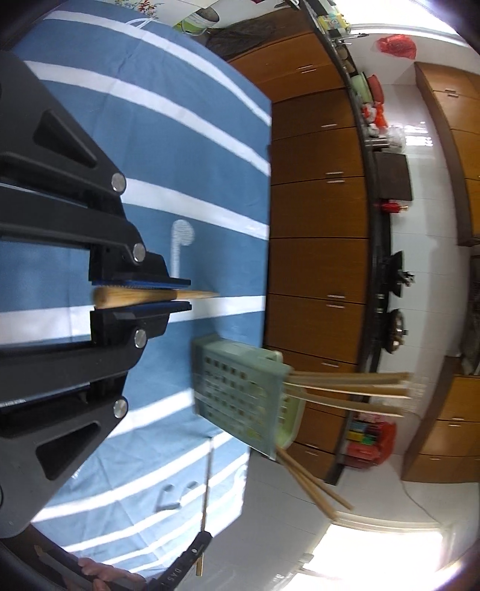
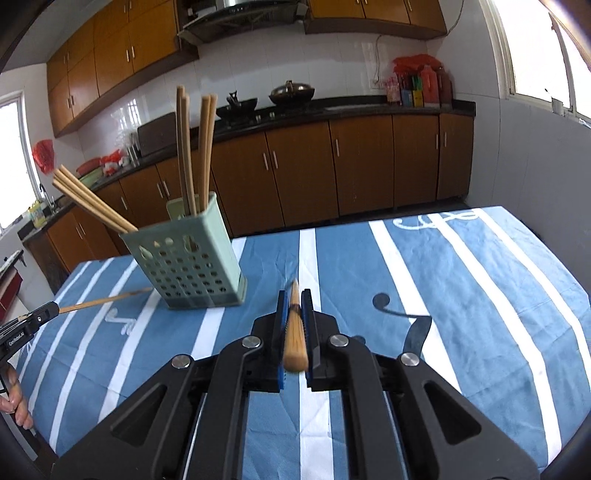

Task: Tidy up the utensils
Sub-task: 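Lift both held chopsticks upright and carry them above the green holder, then lower both chopsticks into the holder and open both tools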

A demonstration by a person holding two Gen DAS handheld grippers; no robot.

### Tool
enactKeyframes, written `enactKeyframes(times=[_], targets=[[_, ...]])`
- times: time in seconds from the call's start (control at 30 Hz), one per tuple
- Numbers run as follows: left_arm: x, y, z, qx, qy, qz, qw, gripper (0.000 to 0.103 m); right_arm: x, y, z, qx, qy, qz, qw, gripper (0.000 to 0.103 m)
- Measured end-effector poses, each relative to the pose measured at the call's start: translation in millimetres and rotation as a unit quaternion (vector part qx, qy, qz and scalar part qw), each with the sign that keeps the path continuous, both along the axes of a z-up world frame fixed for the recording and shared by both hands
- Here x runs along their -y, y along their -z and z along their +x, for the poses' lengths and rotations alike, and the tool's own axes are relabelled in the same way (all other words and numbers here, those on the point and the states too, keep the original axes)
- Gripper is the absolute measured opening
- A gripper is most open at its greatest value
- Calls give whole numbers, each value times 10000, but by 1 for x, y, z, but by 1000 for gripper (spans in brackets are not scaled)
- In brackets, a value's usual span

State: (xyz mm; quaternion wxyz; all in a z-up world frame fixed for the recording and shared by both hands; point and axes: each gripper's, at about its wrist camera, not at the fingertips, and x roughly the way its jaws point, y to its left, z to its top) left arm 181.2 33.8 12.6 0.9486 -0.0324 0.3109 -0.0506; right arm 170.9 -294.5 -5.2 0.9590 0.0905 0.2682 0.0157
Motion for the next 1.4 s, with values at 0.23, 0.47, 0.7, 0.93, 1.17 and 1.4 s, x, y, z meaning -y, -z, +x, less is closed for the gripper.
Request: enactKeyframes(times=[0.23, 0.47, 0.7, 0.93, 1.17, 1.4], targets=[[0, -25, -6, 325, 14, -140, 9994, 8, 3, -18, -5, 265, 7, 26, 9996, 8], [1, -50, -14, 546, 227, -286, 9978, 7, 5, -39, -11, 527, -66, 120, 9985, 8], [10, -96, -26, 957, 600, -524, 9922, 7, 3, -96, -22, 1122, -443, 547, 9912, 7], [30, -142, -25, 1463, 747, -716, 9838, 7, -7, -147, -29, 1888, -692, 816, 9762, 7], [34, -165, -4, 1870, 377, -998, 9765, 7, -30, -159, -16, 2403, -572, 603, 9671, 7], [36, -161, 25, 2036, 165, -1021, 9736, 7, -47, -148, 16, 2502, -544, 449, 9656, 8]])
